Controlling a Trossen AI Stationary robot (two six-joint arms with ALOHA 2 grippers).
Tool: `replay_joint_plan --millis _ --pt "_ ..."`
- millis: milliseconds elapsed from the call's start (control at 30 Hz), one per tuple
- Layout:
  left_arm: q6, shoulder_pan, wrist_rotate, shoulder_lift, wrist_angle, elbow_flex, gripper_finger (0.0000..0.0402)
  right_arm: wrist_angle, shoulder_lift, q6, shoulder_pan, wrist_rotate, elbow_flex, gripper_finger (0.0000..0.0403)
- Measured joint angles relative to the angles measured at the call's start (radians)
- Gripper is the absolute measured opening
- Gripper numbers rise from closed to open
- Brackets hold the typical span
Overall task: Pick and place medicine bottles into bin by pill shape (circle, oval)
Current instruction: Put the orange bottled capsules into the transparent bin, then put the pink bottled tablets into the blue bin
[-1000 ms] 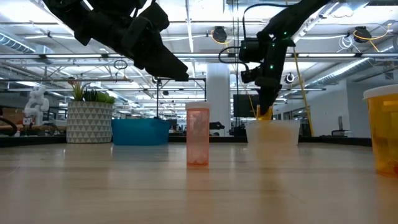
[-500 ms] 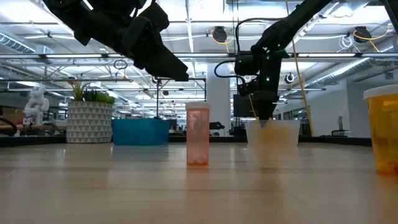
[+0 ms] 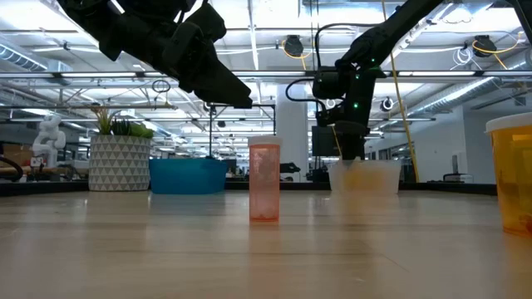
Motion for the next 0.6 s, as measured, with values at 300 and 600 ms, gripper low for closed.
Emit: replay_joint_plan --millis 300,600 --pt "0.001 -0.009 0.007 0.0 0.0 0.0 0.0298 0.012 0.0 -0.002 0.0 0.026 0.0 0.0255" --pt "0.002 -0.013 0.007 0.0 -0.001 0.0 0.0298 -0.014 -0.113 0.043 0.016 0.032 -0.001 0.0255"
